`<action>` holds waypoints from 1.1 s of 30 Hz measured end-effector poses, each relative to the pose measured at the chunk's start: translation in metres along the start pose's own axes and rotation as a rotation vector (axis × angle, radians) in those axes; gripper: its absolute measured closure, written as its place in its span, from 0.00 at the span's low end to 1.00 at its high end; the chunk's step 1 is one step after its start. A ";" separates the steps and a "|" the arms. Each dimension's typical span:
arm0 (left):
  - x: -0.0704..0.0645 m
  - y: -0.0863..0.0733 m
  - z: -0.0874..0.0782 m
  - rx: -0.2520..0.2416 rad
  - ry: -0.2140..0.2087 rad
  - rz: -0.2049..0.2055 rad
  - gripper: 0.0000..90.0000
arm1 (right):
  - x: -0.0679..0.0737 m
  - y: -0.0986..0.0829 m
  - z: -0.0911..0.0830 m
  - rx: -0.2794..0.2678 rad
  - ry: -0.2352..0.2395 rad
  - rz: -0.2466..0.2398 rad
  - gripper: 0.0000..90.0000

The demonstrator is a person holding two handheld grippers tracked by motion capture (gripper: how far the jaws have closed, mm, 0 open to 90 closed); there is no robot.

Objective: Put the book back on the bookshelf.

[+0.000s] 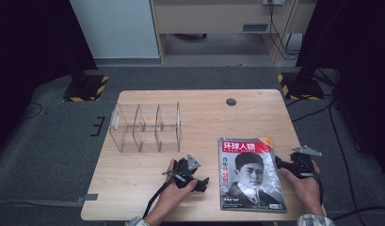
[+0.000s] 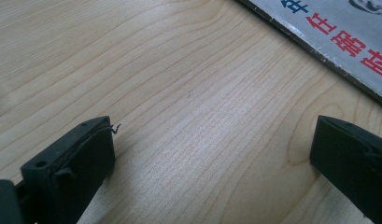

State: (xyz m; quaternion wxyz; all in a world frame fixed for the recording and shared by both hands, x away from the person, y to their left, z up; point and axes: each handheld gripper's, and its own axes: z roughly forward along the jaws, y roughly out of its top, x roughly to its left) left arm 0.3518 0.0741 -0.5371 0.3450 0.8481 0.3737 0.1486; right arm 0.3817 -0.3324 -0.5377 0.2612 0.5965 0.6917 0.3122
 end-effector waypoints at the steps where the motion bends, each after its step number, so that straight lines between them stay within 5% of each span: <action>1: 0.000 0.000 0.000 0.000 0.000 0.000 0.00 | 0.000 0.000 0.000 -0.002 0.002 0.000 0.27; 15: -0.003 0.006 -0.007 -0.061 -0.031 -0.021 0.10 | -0.009 0.003 -0.021 -0.088 0.042 0.061 0.21; 19: -0.017 0.015 -0.008 -0.088 -0.061 0.010 0.10 | 0.006 0.012 -0.024 -0.132 0.123 0.015 0.19; 25: -0.043 0.023 -0.004 -0.126 -0.098 0.065 0.22 | 0.028 0.016 -0.015 -0.096 0.191 -0.061 0.31; 31: -0.059 0.023 0.005 -0.134 -0.153 0.062 0.37 | 0.034 0.010 -0.008 -0.038 0.209 -0.078 0.28; 33: -0.065 0.025 0.009 -0.129 -0.170 0.088 0.37 | 0.032 0.010 -0.003 -0.022 0.206 -0.066 0.27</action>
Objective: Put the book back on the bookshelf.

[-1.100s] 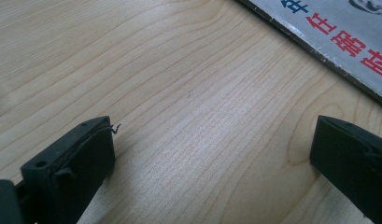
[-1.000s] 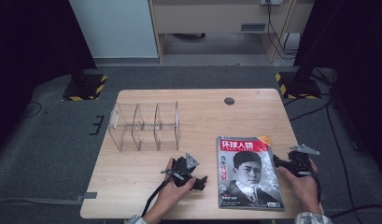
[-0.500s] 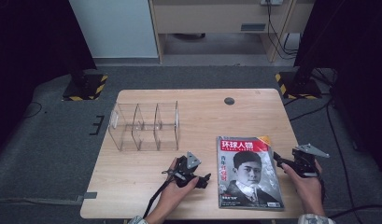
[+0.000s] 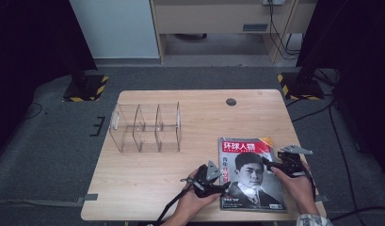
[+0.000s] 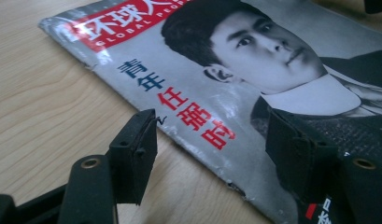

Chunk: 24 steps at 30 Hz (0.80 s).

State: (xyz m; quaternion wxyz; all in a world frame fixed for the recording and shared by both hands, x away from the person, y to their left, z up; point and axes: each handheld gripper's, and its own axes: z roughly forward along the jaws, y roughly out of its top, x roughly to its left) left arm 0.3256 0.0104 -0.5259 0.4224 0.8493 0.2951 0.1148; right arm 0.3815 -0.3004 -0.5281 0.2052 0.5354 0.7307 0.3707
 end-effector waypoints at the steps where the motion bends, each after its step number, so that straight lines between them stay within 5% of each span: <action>1: 0.000 0.000 0.000 0.000 0.000 0.000 0.37 | -0.001 0.000 0.002 0.004 0.004 0.007 0.27; 4: -0.005 -0.004 0.009 0.048 -0.023 0.016 0.36 | 0.000 -0.003 0.007 0.033 0.021 0.004 0.27; 11: -0.006 -0.004 0.009 0.056 -0.008 0.010 0.33 | 0.002 -0.003 0.007 0.032 0.039 -0.003 0.32; 24: -0.007 -0.004 0.009 0.056 -0.002 0.007 0.33 | 0.012 0.006 -0.013 -0.081 0.082 -0.020 0.50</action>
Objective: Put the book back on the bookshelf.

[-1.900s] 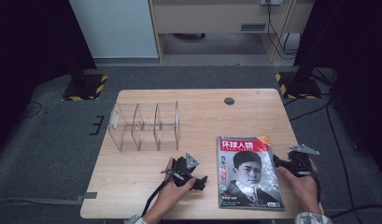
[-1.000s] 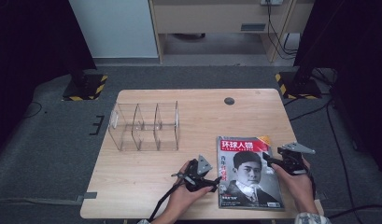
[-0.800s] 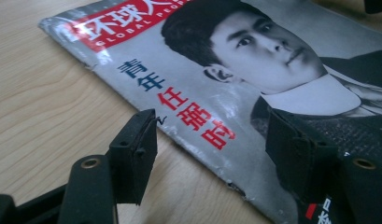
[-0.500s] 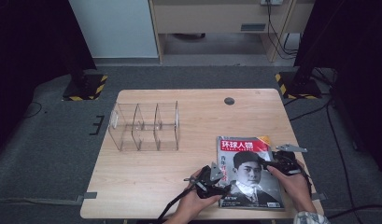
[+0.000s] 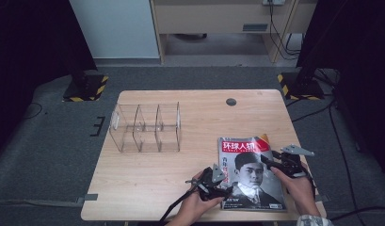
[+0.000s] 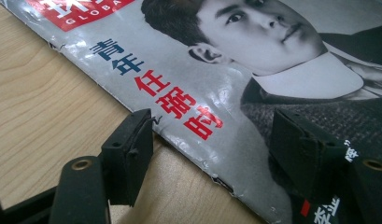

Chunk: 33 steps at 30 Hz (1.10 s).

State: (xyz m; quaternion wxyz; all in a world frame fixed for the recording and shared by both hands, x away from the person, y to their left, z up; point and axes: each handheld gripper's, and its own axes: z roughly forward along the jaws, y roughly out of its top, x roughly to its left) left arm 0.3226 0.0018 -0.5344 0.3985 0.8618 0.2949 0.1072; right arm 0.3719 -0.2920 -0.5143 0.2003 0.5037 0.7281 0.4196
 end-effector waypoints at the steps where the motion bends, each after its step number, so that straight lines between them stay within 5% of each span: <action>1: 0.000 0.000 0.000 0.000 0.000 0.000 0.33 | 0.004 0.002 -0.004 -0.018 0.013 -0.003 0.52; 16: 0.000 0.000 0.000 0.001 -0.001 0.002 0.33 | 0.016 0.002 -0.009 -0.033 0.095 -0.049 0.58; 22: 0.000 0.000 0.000 0.002 -0.002 0.002 0.33 | 0.017 0.002 -0.009 -0.015 0.040 -0.084 0.59; 33: 0.000 0.000 0.000 0.001 -0.003 0.002 0.33 | 0.013 0.002 -0.013 -0.022 0.020 -0.085 0.73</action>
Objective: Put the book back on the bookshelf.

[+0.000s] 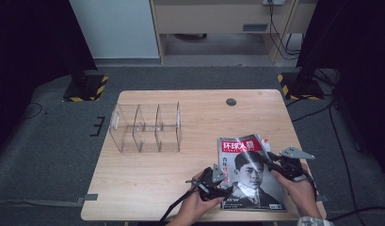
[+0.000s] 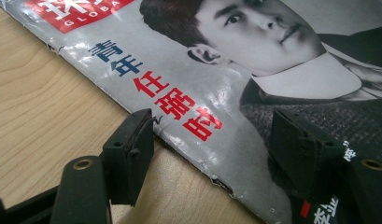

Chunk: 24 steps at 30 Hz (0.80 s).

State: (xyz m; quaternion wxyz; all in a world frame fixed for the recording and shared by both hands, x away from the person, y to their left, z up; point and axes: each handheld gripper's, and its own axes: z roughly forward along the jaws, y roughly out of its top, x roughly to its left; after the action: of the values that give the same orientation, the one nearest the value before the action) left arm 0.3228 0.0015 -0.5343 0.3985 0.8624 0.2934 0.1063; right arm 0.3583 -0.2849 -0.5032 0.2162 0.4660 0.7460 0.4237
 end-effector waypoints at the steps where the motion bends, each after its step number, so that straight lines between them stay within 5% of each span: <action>1: 0.000 0.000 0.000 0.000 0.000 0.000 0.34 | 0.000 0.000 0.000 0.000 0.002 -0.001 0.74; 24: 0.000 0.000 0.000 -0.001 -0.001 0.001 0.34 | -0.005 -0.004 -0.009 0.023 0.020 0.000 0.84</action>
State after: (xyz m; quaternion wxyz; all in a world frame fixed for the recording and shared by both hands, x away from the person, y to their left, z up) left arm 0.3226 0.0015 -0.5343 0.3992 0.8624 0.2925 0.1063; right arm 0.3522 -0.2944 -0.5021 0.2036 0.4641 0.7531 0.4196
